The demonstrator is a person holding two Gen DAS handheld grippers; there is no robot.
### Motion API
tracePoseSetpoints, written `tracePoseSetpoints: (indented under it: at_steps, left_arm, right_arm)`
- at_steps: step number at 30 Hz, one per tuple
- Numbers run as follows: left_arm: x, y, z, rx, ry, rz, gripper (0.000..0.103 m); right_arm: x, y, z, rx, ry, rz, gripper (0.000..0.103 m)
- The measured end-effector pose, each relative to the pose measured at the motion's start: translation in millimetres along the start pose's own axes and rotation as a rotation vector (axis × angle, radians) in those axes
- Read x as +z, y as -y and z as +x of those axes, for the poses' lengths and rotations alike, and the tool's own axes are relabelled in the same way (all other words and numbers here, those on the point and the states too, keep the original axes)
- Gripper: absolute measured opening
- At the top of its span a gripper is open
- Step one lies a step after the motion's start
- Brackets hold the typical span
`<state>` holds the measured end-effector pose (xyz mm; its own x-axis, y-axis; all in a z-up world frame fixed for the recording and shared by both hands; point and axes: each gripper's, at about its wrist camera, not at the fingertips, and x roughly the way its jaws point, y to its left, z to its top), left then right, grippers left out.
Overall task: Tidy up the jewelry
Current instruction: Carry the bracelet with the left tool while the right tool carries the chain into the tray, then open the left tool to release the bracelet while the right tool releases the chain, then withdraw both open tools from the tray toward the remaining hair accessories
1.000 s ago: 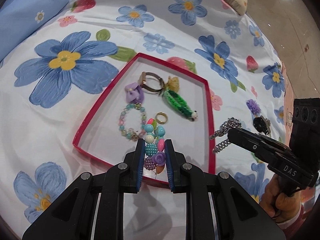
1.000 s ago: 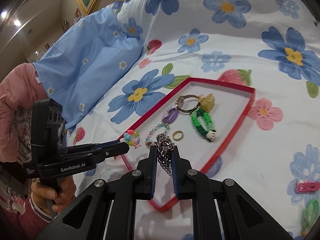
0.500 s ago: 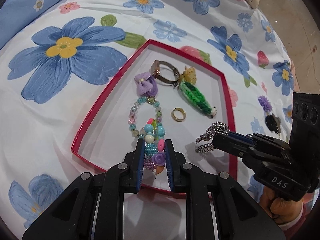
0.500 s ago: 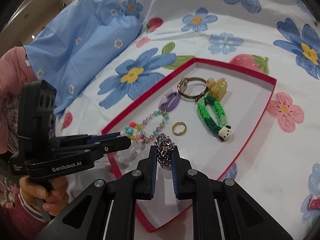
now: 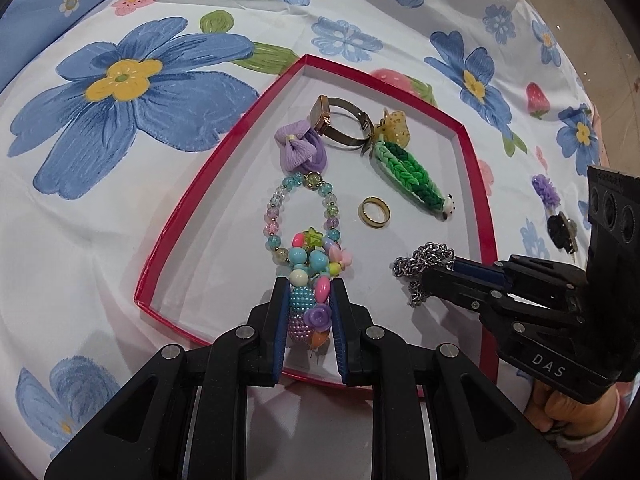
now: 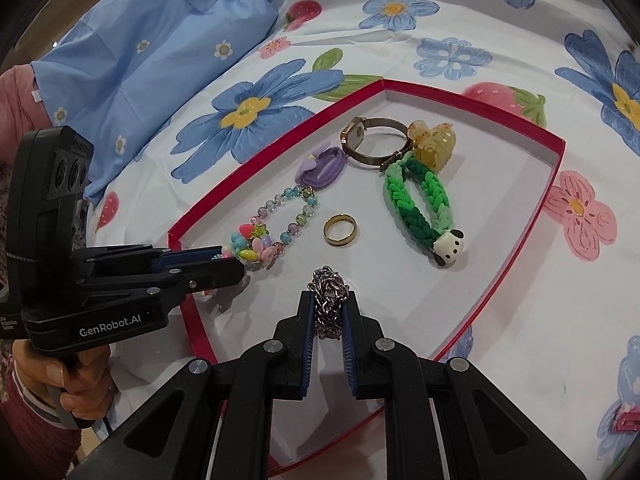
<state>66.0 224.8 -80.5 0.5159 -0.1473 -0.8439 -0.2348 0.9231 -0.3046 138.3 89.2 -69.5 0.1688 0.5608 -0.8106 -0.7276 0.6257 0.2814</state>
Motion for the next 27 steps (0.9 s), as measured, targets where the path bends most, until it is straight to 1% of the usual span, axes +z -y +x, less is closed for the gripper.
tracePoseSetpoints:
  at_steps: [6, 10, 13, 15, 17, 19, 21, 23, 24, 25, 27]
  left_arm:
    - [0, 1, 1, 0.011, -0.004, 0.008, 0.018]
    - [-1, 3, 0, 0.02, -0.004, 0.01, 0.019]
    - [-1, 2, 0, 0.022, -0.005, 0.006, 0.02]
    - [-1, 2, -2, 0.022, -0.005, 0.003, 0.023]
    - [-1, 2, -4, 0.027, -0.003, -0.002, 0.035]
    - [-1, 1, -7, 0.024, 0.005, -0.008, 0.037]
    - [-1, 2, -11, 0.025, 0.011, -0.016, 0.038]
    - [-2, 2, -15, 0.023, 0.024, -0.025, 0.045]
    - [-2, 2, -19, 0.02, 0.032, -0.03, 0.047]
    - [-3, 4, -22, 0.019, 0.041, -0.033, 0.049]
    - [-4, 6, -27, 0.013, 0.053, -0.035, 0.051]
  right_arm:
    - [1, -2, 1, -0.001, -0.006, -0.009, 0.014]
    - [1, -3, 0, 0.01, -0.008, -0.013, 0.018]
    - [1, -4, -2, -0.009, -0.004, -0.023, 0.018]
    - [1, -4, -4, -0.001, 0.002, -0.017, 0.018]
    - [1, -3, -7, -0.002, 0.007, -0.014, 0.018]
    - [0, -3, -10, 0.006, 0.015, -0.008, 0.019]
    - [0, -3, -16, 0.014, 0.034, 0.002, 0.023]
    - [-1, -2, -23, 0.023, 0.052, 0.014, 0.035]
    - [-2, -1, -29, 0.03, 0.068, 0.022, 0.038]
    - [-4, -1, -34, 0.038, 0.082, 0.028, 0.04]
    - [-7, 0, -45, 0.038, 0.107, 0.039, 0.04]
